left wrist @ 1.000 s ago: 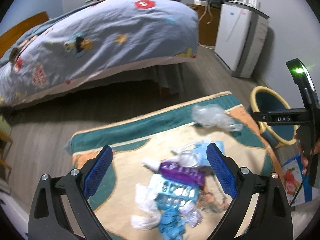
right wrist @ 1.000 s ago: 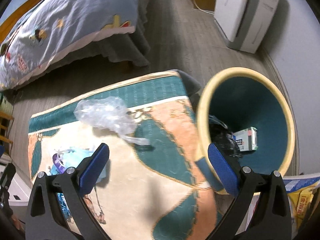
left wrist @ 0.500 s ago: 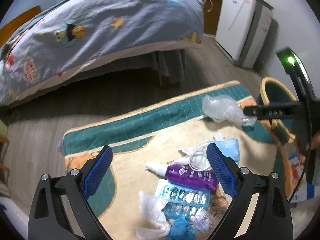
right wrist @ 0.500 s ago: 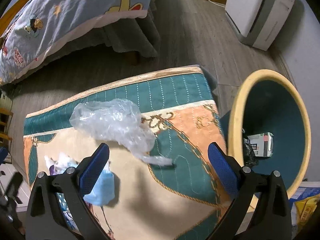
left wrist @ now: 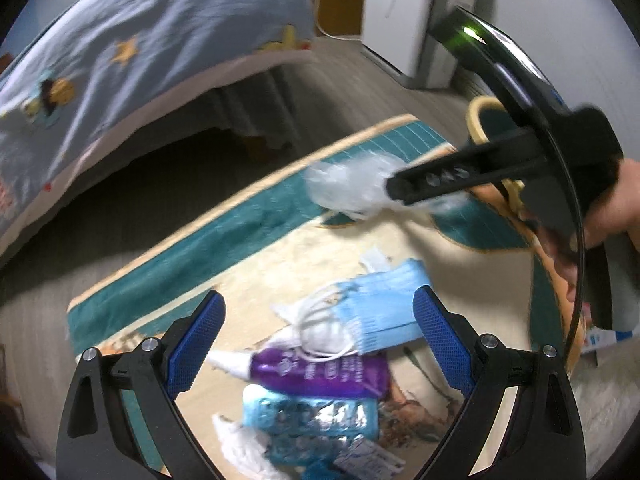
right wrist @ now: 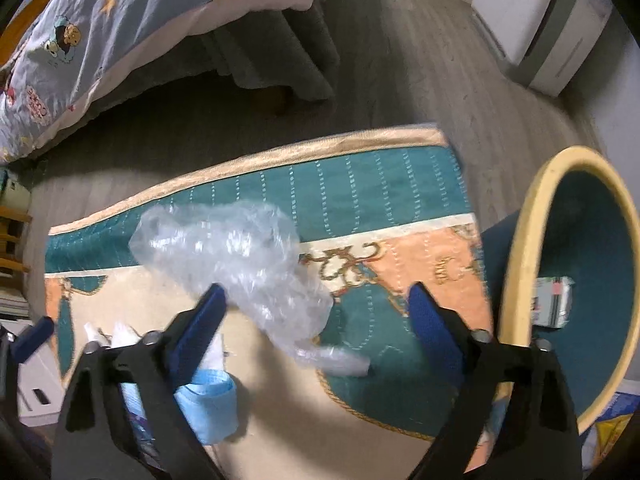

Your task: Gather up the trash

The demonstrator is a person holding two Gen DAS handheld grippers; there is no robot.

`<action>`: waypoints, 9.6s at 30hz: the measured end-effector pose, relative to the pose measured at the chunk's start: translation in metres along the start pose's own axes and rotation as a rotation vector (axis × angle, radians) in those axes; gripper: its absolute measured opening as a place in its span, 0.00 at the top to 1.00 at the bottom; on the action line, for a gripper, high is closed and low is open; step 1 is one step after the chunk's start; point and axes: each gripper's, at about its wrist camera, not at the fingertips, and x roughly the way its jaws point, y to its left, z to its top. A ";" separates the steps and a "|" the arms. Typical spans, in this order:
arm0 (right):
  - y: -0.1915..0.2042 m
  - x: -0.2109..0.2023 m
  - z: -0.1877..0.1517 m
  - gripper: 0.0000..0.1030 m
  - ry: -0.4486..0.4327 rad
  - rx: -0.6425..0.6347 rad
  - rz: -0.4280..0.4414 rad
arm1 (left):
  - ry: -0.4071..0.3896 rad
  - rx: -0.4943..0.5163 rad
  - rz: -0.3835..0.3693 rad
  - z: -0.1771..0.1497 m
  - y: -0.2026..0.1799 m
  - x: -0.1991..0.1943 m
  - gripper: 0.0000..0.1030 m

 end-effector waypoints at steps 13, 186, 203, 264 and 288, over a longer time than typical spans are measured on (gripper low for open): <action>0.001 -0.003 -0.003 0.84 0.048 0.004 0.121 | 0.113 0.066 -0.070 0.000 -0.024 0.031 0.52; 0.050 -0.136 -0.150 0.06 -0.196 0.111 0.084 | -0.075 -0.326 0.208 -0.133 0.048 -0.133 0.07; 0.063 -0.100 -0.140 0.06 -0.115 0.123 0.063 | 0.112 -0.161 -0.018 -0.144 -0.001 -0.057 0.26; 0.084 -0.148 -0.123 0.71 -0.173 -0.181 0.097 | -0.239 -0.062 0.042 -0.015 0.013 -0.199 0.81; -0.141 -0.166 -0.090 0.71 -0.268 0.170 0.024 | -0.167 0.057 -0.120 0.063 -0.106 -0.088 0.81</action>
